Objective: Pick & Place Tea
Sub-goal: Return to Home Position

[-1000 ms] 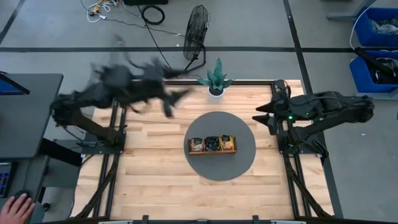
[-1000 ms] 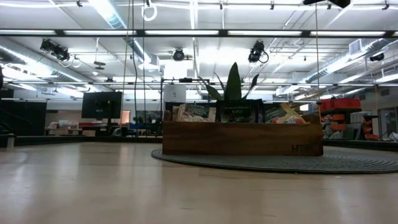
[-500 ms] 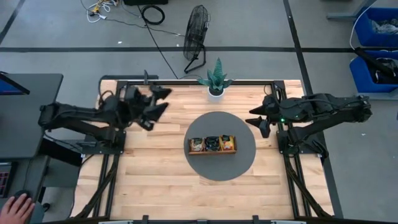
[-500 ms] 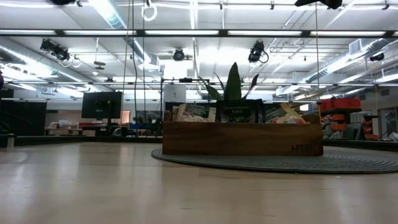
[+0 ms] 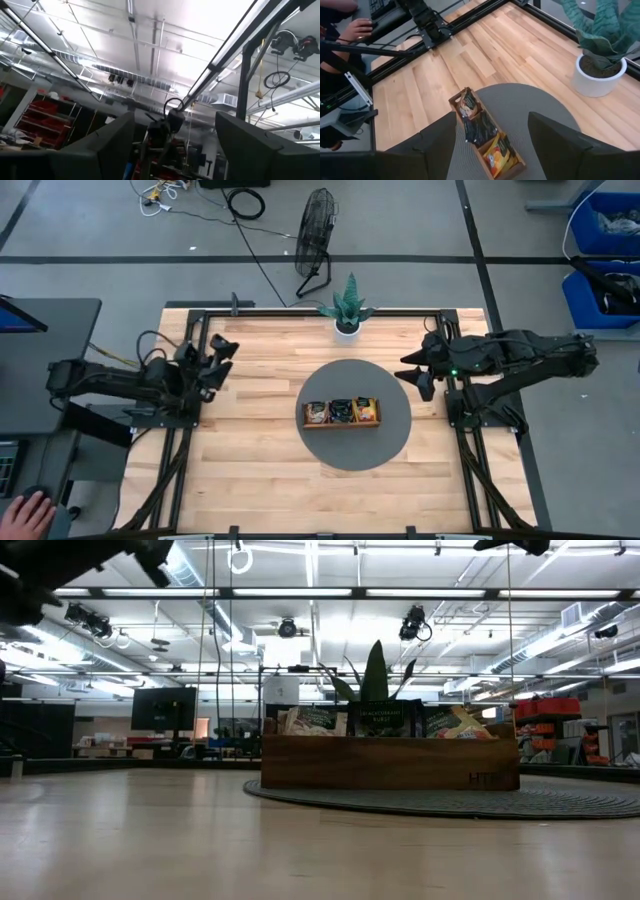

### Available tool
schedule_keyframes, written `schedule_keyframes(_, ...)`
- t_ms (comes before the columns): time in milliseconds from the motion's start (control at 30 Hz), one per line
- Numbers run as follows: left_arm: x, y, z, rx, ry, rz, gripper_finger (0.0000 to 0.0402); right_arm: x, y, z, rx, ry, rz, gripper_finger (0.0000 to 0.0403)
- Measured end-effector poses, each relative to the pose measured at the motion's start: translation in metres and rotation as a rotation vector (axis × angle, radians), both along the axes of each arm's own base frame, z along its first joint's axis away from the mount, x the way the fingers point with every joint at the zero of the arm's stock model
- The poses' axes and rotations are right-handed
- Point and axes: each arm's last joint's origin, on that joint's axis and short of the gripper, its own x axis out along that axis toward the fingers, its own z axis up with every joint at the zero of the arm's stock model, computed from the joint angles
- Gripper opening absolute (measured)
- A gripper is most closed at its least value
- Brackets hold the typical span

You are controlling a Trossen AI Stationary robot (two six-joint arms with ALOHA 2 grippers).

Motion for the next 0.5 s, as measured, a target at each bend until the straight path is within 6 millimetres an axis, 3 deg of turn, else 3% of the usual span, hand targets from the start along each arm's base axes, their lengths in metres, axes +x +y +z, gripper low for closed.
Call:
schedule_keyframes(233,-0.033,-0.001,-0.027,-0.009,-0.052,0.014,0.0279,0.000,-0.003,0.000,0.025,-0.007,-0.038,0.0254)
schedule_keyframes(367,-0.033,-0.001,-0.031,-0.012,0.023,0.010,0.0279,0.000,-0.003,0.000,0.040,-0.011,-0.050,0.0254)
schedule_keyframes(500,-0.027,0.000,-0.046,-0.058,0.215,-0.018,0.0279,0.000,-0.003,0.000,0.040,-0.011,-0.050,0.0254)
